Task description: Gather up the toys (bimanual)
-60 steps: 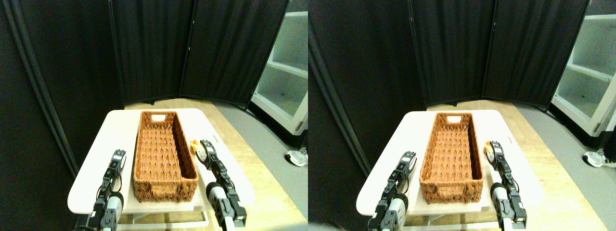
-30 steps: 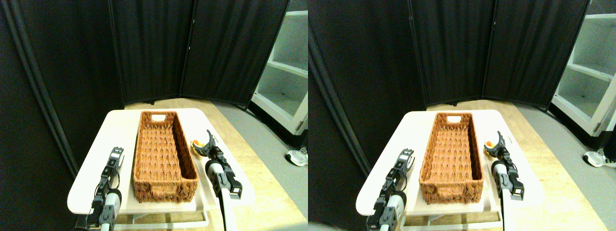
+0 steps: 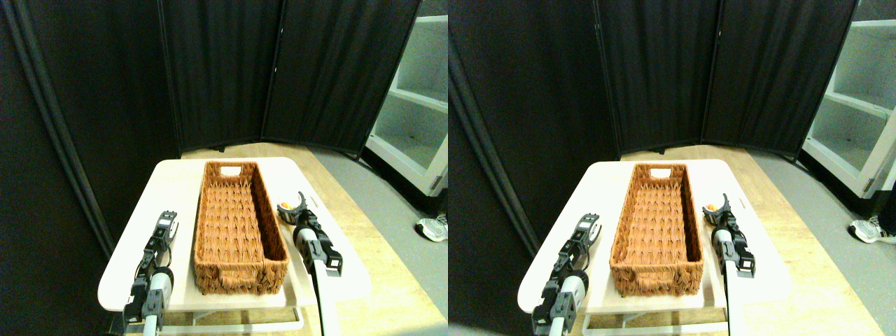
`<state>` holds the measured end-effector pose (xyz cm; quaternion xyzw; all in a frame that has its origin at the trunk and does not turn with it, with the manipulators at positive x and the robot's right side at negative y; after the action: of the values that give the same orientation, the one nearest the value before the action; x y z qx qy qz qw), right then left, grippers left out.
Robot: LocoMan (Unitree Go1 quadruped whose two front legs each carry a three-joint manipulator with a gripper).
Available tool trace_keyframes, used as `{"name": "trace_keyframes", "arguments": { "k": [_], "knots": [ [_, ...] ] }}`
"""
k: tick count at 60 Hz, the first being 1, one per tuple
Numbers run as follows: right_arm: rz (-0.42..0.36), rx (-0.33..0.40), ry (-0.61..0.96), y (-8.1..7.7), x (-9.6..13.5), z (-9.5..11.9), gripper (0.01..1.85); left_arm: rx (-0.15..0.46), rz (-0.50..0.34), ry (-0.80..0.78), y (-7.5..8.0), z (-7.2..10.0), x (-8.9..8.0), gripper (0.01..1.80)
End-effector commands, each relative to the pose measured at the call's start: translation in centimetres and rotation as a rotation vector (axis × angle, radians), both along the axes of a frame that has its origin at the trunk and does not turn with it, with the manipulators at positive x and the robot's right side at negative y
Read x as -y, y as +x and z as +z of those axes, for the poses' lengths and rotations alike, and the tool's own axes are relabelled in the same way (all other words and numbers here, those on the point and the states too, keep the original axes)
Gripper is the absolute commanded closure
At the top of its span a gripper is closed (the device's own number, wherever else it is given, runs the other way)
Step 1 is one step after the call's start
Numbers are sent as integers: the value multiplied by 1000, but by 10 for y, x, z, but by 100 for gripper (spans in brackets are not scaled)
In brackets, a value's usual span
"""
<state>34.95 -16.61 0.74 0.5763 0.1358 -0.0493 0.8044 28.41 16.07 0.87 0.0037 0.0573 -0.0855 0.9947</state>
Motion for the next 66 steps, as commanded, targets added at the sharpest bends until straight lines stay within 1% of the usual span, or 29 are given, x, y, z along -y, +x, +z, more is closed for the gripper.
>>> {"name": "trace_keyframes", "arguments": {
  "k": [1,4,6,10,11,12,14,16,19,21,25,26,27,28,30,31,33,34,35,37,38,40,43,53,58,60,62,64,66],
  "knots": [
    [7,12,26,9,-2,-6,131,49,-2,-14,1,4,2,168],
    [-2,1,58,13,-2,-13,124,50,3,-13,1,4,2,168],
    [-5,-2,59,13,-1,-13,124,50,0,-11,1,4,2,169],
    [-19,-35,115,15,0,-18,118,52,0,-2,0,3,4,169],
    [-27,-61,148,16,1,-20,114,52,-1,-4,-1,3,4,169],
    [-27,-61,148,16,1,-20,114,52,-1,-4,-1,3,4,169],
    [-51,-110,193,18,3,-23,109,56,-4,-2,-2,3,5,169],
    [-60,-123,197,18,4,-24,107,56,-5,-4,-2,3,5,169],
    [-70,-145,199,21,7,-30,95,57,-4,-4,-2,2,6,169],
    [-73,-152,195,22,8,-30,94,58,-4,-3,-2,3,6,169],
    [-85,-159,193,23,11,-35,106,66,-3,-5,-3,4,7,168],
    [-88,-155,195,24,12,-37,118,67,-2,-6,-3,4,7,168],
    [-88,-155,195,24,12,-37,118,67,-2,-6,-3,4,7,168],
    [-88,-151,194,24,13,-37,127,68,-2,-4,-3,4,7,168],
    [-103,-122,128,23,13,-37,147,72,-10,-5,-3,5,8,168],
    [-119,-113,109,22,12,-37,162,76,-12,-7,-4,5,8,168],
    [-119,-78,109,22,13,-37,180,76,-18,-8,-3,5,8,168],
    [-119,-78,109,22,13,-37,180,76,-18,-8,-3,5,8,168],
    [-144,-71,98,20,12,-35,185,74,-16,-3,-3,5,9,168],
    [-149,-66,92,19,12,-35,185,73,-16,-1,-4,5,9,168],
    [-144,-37,70,20,12,-34,185,73,-17,0,-4,5,9,168],
    [-144,-38,65,20,13,-34,185,73,-17,-2,-4,5,9,167],
    [-117,-8,45,21,15,-32,185,79,-16,-10,-5,5,8,167],
    [-91,33,11,17,14,-24,185,88,-21,-3,-7,7,9,169],
    [-37,79,-4,11,11,-13,185,95,-21,4,-8,8,8,170],
    [-35,80,-11,9,10,-9,185,99,-28,8,-8,7,8,170],
    [-23,88,-16,4,7,1,185,101,-29,17,-8,8,7,170],
    [-19,93,-27,3,7,3,185,103,-31,15,-8,7,7,170],
    [7,113,-40,2,5,10,185,107,-35,19,-8,7,6,170]
  ]
}}
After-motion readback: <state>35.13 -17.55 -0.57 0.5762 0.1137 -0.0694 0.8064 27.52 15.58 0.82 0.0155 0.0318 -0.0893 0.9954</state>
